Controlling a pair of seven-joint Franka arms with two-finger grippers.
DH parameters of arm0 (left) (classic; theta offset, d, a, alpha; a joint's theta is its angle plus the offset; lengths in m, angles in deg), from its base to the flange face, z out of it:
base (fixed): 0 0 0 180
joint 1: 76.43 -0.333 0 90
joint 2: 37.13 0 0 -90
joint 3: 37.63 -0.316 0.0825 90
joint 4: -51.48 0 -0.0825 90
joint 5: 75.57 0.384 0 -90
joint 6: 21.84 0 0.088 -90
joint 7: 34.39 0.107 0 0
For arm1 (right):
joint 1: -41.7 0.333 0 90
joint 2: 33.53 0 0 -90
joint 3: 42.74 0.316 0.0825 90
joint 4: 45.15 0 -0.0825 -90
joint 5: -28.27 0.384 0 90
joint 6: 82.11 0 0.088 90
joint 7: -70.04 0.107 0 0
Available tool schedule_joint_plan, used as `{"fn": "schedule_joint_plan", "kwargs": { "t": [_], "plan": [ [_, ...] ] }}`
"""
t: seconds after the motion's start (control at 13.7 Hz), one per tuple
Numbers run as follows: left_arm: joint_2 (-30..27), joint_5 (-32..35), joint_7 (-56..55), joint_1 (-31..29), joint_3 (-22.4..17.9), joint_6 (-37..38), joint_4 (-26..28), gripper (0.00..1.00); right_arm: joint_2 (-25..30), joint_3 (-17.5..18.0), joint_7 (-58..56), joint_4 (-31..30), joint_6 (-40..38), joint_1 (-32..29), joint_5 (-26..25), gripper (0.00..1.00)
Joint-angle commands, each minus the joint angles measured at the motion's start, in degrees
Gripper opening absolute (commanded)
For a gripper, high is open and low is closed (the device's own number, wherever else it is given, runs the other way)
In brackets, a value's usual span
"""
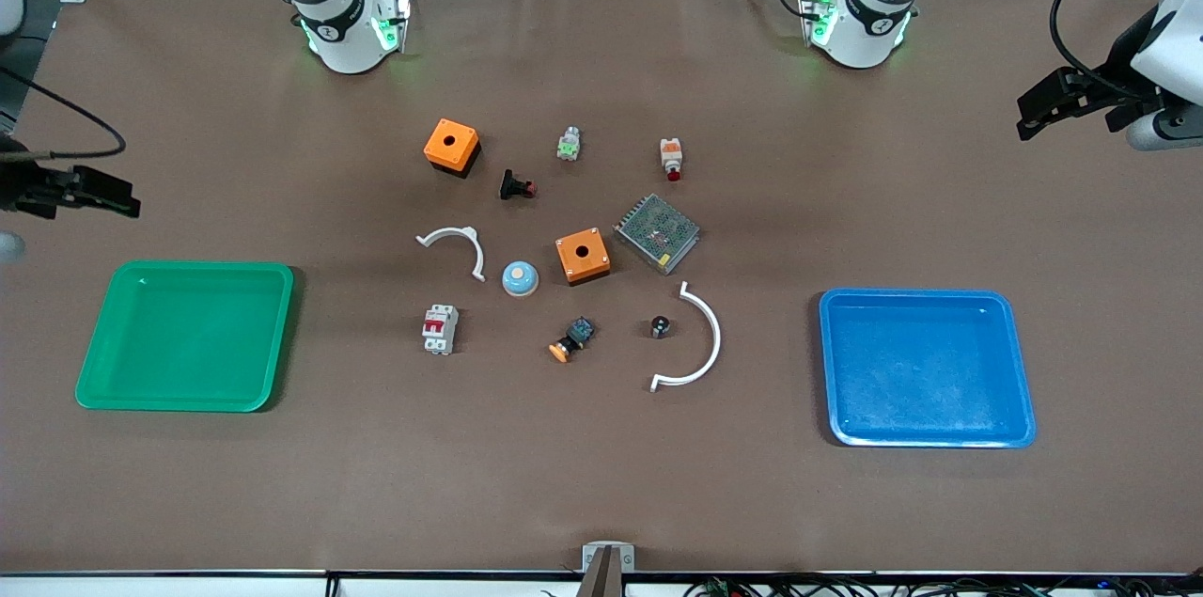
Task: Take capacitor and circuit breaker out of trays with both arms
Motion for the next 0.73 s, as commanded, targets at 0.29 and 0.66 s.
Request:
{"fn": "schedule_joint_plan", "kwargs": {
  "t": [0.29, 0.66],
  "plan": [
    [-1.72, -0.98, 0.61, -0.08, 0.89, 0.41, 1.28, 1.0, 9.09, 0.95, -0.53, -8.12, 1.85, -3.45, 2.42, 1.0],
    [-1.37, -1.07, 0.61, 0.01, 0.98, 0.33, 1.11, 1.0, 14.89, 1.21, -0.53, -16.66, 8.89, -2.75, 2.16, 1.0]
  ]
}}
